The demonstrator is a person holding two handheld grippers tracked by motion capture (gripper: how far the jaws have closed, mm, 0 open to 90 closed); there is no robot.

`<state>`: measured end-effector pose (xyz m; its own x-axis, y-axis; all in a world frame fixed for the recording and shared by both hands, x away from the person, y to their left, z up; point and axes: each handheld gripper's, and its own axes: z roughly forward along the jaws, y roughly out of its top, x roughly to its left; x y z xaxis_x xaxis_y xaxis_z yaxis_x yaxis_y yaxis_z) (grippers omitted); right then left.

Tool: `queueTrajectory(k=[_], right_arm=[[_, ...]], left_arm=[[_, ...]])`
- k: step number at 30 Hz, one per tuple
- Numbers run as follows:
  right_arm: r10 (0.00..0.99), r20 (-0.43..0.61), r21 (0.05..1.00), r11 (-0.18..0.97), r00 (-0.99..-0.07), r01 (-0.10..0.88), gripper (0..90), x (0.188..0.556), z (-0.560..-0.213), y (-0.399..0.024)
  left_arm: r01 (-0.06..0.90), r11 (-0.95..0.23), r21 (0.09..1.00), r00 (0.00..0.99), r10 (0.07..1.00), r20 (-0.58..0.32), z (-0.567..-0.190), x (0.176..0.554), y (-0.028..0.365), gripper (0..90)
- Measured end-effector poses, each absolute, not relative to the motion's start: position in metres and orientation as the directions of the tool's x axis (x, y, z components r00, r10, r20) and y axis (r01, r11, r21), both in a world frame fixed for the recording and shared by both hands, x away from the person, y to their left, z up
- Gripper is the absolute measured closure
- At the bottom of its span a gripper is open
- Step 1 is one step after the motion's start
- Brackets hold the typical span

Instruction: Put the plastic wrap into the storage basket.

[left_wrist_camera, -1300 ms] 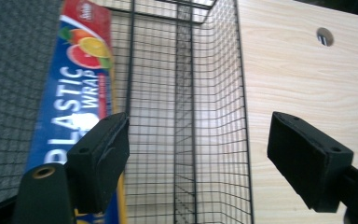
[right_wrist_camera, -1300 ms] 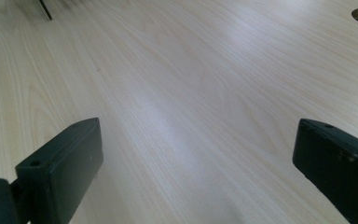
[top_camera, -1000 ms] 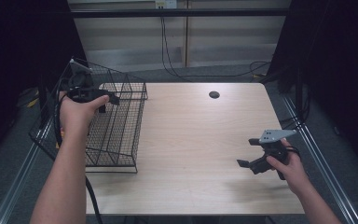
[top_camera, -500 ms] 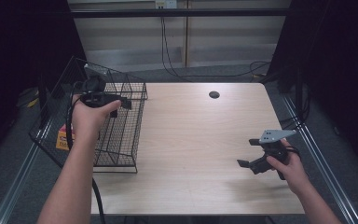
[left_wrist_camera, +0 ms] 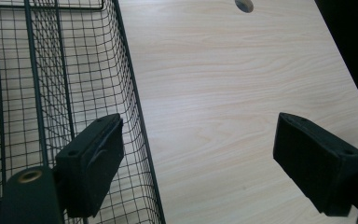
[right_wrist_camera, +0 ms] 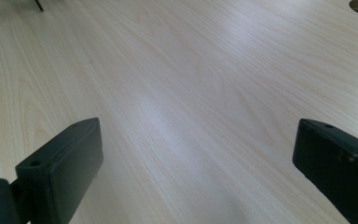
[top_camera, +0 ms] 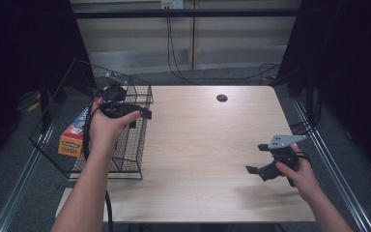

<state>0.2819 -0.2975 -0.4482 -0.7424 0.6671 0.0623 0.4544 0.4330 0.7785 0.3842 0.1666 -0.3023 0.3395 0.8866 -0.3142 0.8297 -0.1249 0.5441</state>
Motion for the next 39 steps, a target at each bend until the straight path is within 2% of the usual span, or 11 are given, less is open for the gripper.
queueTrajectory(k=[14, 28, 39], right_arm=[[0.668, 0.059, 0.776, 0.437, -0.742, 0.455, 1.4, 0.281, -0.450, -0.299], [0.673, 0.055, 0.775, 0.437, -0.738, 0.456, 1.4, 0.281, -0.451, -0.300], [0.674, 0.036, 0.766, 0.455, -0.737, 0.454, 1.5, 0.281, -0.454, -0.299]], left_arm=[[0.806, -0.190, 0.560, 0.425, 0.845, -0.325, -0.321, 0.379, 0.137, 15.4], [0.796, -0.213, 0.567, 0.463, 0.817, -0.343, -0.341, 0.375, 0.118, 14.6], [0.761, -0.267, 0.591, 0.520, 0.796, -0.309, -0.357, 0.367, 0.100, 14.2]])
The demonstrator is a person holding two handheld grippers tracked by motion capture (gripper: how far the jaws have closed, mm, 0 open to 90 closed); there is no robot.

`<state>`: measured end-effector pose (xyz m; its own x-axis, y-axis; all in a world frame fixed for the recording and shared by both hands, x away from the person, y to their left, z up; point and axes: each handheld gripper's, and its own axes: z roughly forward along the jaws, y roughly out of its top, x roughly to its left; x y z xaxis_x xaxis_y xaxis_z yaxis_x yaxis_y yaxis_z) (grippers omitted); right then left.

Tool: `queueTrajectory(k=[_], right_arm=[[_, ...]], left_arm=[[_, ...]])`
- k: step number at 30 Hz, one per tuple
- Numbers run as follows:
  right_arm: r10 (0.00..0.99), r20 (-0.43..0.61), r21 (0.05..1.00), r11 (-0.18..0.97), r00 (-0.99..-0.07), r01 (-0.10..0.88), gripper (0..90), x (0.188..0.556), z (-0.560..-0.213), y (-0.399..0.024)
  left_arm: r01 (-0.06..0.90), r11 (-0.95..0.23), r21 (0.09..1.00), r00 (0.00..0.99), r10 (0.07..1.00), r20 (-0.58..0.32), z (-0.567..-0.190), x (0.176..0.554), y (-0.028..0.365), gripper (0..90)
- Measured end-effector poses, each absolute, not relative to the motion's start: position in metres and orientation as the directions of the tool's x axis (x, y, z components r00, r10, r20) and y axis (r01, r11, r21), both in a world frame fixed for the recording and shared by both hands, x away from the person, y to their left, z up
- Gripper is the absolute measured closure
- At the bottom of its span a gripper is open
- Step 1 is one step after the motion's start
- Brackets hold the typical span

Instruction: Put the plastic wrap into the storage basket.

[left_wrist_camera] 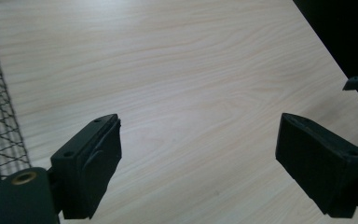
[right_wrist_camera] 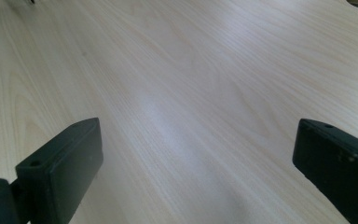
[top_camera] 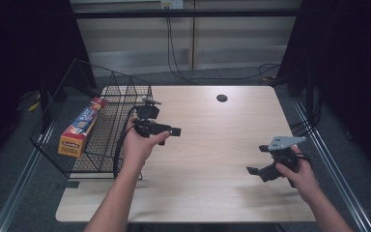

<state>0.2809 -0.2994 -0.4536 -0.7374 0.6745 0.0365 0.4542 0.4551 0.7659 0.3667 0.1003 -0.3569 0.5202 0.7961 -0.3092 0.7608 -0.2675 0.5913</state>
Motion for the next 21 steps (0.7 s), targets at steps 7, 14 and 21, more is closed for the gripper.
queueTrajectory(k=[7, 14, 21], right_arm=[[0.673, 0.038, 0.764, 0.456, -0.738, 0.455, 1.5, 0.281, -0.455, -0.299], [0.674, 0.038, 0.758, 0.462, -0.738, 0.461, 1.5, 0.281, -0.457, -0.299], [0.680, 0.029, 0.747, 0.472, -0.733, 0.467, 1.4, 0.281, -0.462, -0.298]], left_arm=[[0.757, -0.311, 0.575, 0.558, 0.765, -0.321, -0.378, 0.360, 0.084, 13.6], [0.752, -0.328, 0.571, 0.579, 0.742, -0.337, -0.392, 0.357, 0.074, 12.4], [0.736, -0.369, 0.568, 0.619, 0.707, -0.343, -0.406, 0.349, 0.067, 8.9]])
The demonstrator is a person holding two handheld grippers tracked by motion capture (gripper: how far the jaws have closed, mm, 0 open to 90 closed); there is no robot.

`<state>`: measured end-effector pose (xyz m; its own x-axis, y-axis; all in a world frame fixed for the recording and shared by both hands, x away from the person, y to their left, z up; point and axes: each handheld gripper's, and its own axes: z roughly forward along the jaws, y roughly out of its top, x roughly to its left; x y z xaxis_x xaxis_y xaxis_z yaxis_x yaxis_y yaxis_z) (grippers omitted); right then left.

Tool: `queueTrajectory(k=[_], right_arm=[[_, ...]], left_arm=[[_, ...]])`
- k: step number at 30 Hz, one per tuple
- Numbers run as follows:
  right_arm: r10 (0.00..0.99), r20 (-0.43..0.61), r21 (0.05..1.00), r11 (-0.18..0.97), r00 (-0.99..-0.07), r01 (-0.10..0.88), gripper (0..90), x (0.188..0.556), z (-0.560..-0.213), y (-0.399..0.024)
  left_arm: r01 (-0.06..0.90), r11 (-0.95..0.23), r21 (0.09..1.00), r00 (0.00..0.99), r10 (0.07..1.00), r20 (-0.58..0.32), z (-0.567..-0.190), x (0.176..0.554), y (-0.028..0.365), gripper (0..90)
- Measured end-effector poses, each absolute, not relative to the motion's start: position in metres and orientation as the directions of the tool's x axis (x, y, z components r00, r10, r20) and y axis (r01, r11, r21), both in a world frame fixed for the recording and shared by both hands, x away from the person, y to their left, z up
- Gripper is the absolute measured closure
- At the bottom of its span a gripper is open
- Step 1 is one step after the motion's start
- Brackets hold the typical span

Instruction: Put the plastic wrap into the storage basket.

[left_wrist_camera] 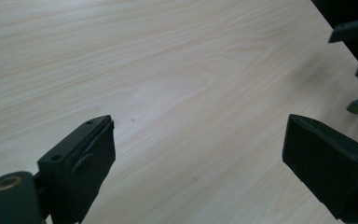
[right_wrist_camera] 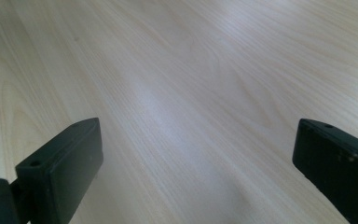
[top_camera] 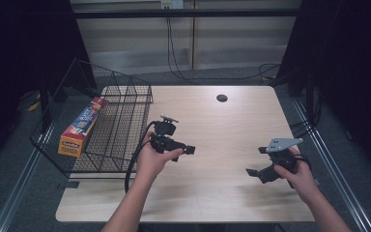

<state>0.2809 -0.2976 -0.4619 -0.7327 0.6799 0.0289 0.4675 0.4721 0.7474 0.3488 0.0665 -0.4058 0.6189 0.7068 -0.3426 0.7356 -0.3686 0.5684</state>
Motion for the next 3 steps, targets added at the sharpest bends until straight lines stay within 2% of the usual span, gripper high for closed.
queueTrajectory(k=[3], right_arm=[[0.679, 0.019, 0.738, 0.486, -0.734, 0.469, 1.5, 0.2825, -0.4663, -0.2969]], left_arm=[[0.721, -0.400, 0.566, 0.645, 0.685, -0.337, -0.4144, 0.3427, 0.0637, 8.5]])
